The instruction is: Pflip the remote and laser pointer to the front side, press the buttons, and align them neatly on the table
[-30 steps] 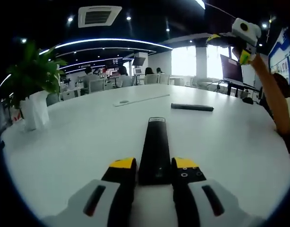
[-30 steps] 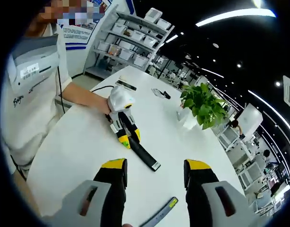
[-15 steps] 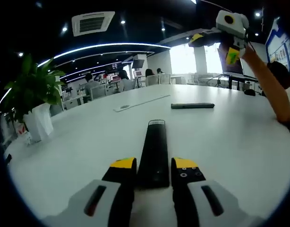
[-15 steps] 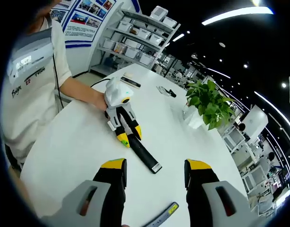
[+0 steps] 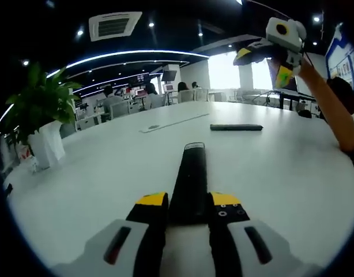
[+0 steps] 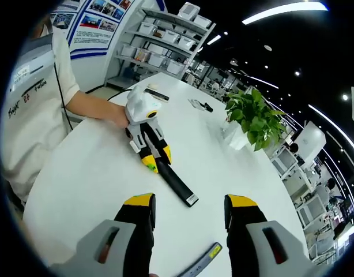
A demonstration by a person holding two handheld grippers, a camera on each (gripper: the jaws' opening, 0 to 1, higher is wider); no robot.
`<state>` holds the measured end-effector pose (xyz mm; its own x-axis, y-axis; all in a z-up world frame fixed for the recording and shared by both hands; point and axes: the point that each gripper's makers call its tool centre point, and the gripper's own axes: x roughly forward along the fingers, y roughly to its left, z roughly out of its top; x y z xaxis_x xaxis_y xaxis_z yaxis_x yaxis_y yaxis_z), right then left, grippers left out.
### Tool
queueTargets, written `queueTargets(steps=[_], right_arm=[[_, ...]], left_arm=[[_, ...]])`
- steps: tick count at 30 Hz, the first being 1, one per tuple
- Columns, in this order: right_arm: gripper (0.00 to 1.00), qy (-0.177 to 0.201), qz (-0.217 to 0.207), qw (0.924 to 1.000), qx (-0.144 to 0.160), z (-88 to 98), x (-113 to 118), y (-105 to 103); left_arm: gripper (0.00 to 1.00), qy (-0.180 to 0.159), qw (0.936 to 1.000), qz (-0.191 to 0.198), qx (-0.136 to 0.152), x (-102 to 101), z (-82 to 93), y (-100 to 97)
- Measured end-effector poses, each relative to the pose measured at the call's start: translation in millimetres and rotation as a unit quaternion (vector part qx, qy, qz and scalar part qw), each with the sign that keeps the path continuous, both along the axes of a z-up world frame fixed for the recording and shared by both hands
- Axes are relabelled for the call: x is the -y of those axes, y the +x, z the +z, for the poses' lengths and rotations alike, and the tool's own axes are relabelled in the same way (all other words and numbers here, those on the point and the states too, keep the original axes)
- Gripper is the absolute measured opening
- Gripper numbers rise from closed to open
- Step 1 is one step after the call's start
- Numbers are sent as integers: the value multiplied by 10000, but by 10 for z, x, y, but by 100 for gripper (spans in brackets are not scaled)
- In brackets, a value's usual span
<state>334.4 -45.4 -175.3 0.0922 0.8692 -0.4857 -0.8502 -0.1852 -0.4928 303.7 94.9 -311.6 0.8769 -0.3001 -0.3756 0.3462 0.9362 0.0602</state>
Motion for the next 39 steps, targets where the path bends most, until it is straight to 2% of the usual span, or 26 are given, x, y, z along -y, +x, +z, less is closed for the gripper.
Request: queueTargets(steps=[3, 6, 11, 16, 23, 24, 29, 31, 35, 39], right_arm=[[50, 34, -27, 10000, 26, 9, -17, 8], [49, -153, -18, 9997, 181, -66, -8, 45], [49, -68, 37, 10000, -12, -82, -22, 49], [49, -175, -11, 9998, -20, -150, -24, 72], [49, -97, -11, 9997, -208, -217, -78, 102], [49, -52, -8, 9997, -221, -205, -95, 106], [49, 94, 1, 9994, -332, -160, -100, 53], [49, -47, -27, 9999, -158, -155, -74, 33], [49, 246, 145, 9994, -203, 8, -109, -52], [49, 145, 40, 9999, -75, -7, -80, 13]], left_arm=[[29, -48, 10000, 18, -18, 7, 1, -10], [29, -120, 9999, 28, -44, 21, -2, -24], [29, -162, 9998, -13, -82, 31, -6, -40], [29, -160, 9998, -50, -105, 38, -10, -55], [29, -231, 9997, -57, -73, 39, -23, -42], [29, -374, 9992, -52, -85, 47, -31, -35], [29, -274, 9996, -83, -73, 38, -27, -22], [29, -267, 9996, -103, -67, 39, -25, -21], [29, -256, 9996, -76, -90, 39, -24, -14], [29, -225, 9996, -68, -126, 39, -23, -16]])
